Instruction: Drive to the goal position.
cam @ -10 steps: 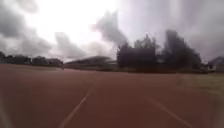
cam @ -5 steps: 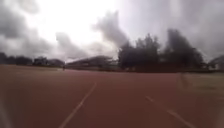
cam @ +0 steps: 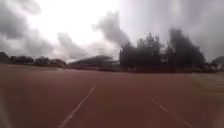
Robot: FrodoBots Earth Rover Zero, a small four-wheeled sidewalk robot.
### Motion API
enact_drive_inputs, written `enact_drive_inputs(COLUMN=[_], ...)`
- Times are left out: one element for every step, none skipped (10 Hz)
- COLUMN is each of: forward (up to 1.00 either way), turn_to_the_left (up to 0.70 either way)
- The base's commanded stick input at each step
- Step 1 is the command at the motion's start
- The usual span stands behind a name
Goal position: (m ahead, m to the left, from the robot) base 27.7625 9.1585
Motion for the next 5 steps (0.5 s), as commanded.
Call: enact_drive_inputs(forward=[0.85,0.85,0.85,0.85,0.85], turn_to_the_left=[-0.34,-0.34,-0.34,-0.33,-0.15])
